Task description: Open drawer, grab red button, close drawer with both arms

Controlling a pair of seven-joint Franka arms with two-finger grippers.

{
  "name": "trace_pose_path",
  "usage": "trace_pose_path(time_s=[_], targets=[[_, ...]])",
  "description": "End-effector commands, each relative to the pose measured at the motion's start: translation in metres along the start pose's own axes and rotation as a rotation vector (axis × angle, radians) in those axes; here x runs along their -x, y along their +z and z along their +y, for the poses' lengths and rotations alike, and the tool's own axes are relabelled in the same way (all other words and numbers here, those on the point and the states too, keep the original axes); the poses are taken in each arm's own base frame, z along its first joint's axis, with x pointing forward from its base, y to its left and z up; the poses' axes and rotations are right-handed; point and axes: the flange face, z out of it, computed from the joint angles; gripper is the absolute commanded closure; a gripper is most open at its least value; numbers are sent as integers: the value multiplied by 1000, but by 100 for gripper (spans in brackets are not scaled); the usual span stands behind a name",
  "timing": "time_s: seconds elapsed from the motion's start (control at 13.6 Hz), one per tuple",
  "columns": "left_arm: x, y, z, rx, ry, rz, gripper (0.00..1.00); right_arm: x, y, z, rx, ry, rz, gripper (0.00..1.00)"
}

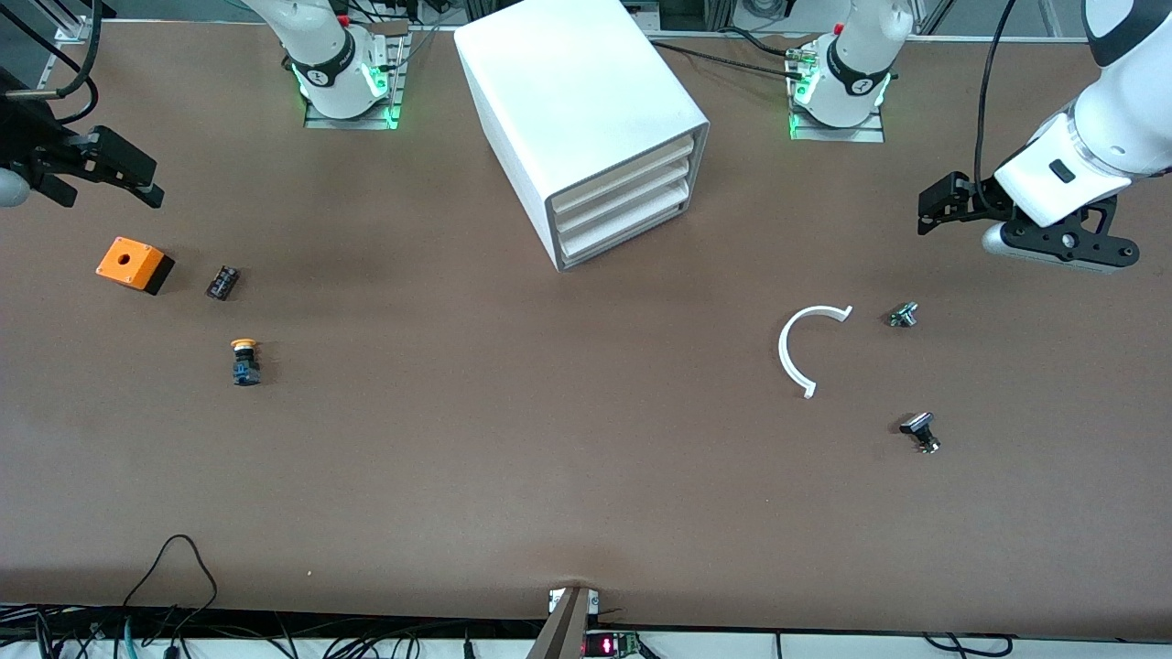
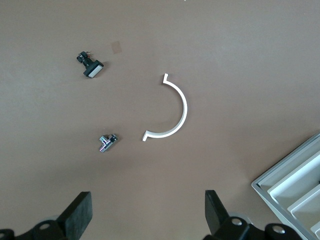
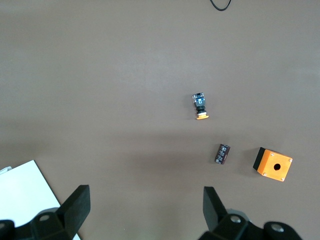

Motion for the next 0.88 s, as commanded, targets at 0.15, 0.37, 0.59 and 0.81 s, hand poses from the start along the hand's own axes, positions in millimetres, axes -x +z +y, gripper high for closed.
trace_pose_path(time_s=[0.15, 0.37, 0.59, 0.81], targets=[[-2, -6, -1, 1, 19, -5, 1, 2, -6, -3, -2, 46, 7, 0], [-1, -7, -1, 3, 17, -12, 1, 1, -1, -2, 4, 42, -7, 0], [-1, -7, -1, 3, 17, -14, 1, 2, 9, -2, 7, 46, -33, 0], [2, -12, 1, 11, 20, -26, 1, 0, 13, 1, 7, 39, -40, 0]])
